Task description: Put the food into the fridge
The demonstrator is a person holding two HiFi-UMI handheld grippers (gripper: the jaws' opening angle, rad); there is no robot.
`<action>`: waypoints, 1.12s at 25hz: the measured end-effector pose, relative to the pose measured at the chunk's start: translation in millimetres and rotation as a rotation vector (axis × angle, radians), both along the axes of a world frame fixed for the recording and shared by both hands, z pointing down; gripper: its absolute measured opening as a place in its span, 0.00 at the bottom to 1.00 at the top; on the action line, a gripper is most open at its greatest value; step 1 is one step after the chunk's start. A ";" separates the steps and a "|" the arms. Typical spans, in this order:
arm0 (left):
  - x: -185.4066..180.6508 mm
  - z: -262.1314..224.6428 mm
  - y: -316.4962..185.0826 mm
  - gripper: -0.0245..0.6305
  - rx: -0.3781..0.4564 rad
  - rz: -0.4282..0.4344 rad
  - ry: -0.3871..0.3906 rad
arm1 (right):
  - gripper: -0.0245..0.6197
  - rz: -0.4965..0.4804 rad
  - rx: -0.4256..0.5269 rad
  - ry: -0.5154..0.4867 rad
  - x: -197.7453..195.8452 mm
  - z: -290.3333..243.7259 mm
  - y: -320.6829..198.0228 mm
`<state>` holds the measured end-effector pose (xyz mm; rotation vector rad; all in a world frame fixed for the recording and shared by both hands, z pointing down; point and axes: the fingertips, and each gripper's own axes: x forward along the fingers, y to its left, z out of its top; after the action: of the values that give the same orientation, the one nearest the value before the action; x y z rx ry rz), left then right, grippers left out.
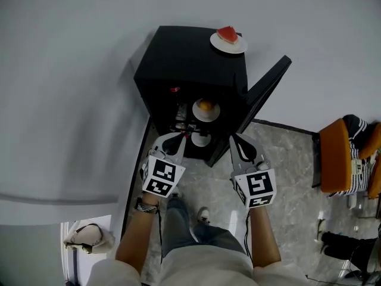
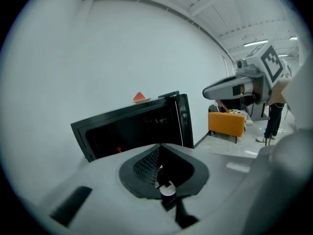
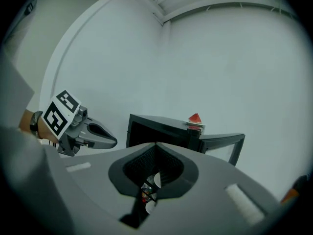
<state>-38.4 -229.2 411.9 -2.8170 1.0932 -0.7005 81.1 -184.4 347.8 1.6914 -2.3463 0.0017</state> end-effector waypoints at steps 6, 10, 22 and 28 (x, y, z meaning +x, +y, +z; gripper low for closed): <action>-12.1 -47.6 23.6 0.04 0.050 -0.014 0.032 | 0.05 -0.025 0.023 -0.009 -4.3 -30.9 13.8; -16.0 -77.0 37.5 0.04 0.087 -0.018 0.047 | 0.05 -0.041 0.044 -0.012 -6.4 -52.6 21.3; -14.2 -134.8 61.1 0.04 0.169 -0.044 0.136 | 0.05 -0.110 0.090 -0.010 -16.8 -84.8 37.7; -15.7 -134.8 66.2 0.04 0.161 -0.061 0.158 | 0.05 -0.131 0.086 -0.017 -20.7 -85.6 41.9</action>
<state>-54.1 -162.9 277.2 -2.7496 1.2034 -0.3781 60.4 -142.5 262.2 1.5768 -2.4996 -0.1110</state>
